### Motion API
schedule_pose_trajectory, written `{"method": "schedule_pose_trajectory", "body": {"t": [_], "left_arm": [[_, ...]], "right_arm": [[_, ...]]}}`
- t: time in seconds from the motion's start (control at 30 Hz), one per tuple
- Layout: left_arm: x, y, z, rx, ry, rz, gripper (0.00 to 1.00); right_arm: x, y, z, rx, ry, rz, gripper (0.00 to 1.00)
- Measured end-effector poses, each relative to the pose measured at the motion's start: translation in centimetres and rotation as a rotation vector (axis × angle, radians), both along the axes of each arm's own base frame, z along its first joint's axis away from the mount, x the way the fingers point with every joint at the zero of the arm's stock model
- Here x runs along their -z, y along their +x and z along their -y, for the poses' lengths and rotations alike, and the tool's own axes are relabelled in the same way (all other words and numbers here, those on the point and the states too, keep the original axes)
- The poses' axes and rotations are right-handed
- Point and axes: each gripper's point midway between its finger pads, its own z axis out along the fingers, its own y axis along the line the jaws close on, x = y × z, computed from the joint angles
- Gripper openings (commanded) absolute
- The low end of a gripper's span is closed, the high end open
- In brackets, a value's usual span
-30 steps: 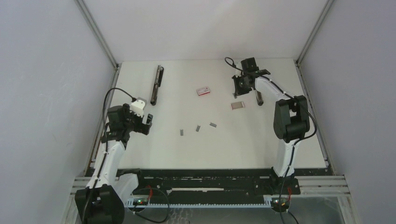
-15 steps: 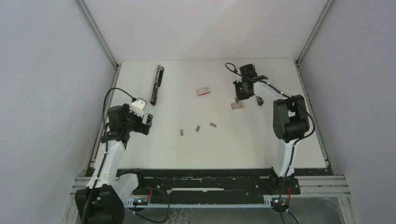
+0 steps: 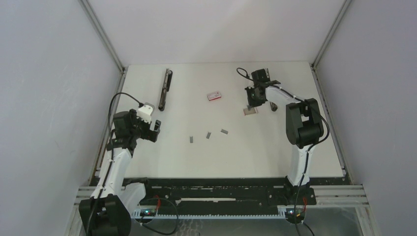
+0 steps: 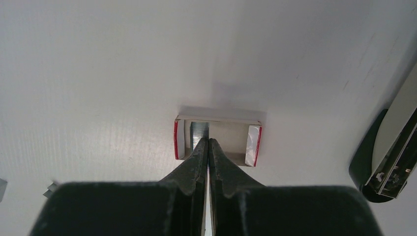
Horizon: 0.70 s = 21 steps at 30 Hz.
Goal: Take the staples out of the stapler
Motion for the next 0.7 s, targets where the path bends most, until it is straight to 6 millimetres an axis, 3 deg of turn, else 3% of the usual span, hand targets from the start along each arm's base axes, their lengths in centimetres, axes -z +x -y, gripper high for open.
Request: {"method": "schedule_pose_trajectory", "body": {"t": [0.7], "left_arm": [[0.0, 0.0, 0.0, 0.0, 0.0, 0.001, 1.0]], "right_arm": [[1.8, -0.3, 0.0, -0.001, -0.011, -0.039, 0.0]]}}
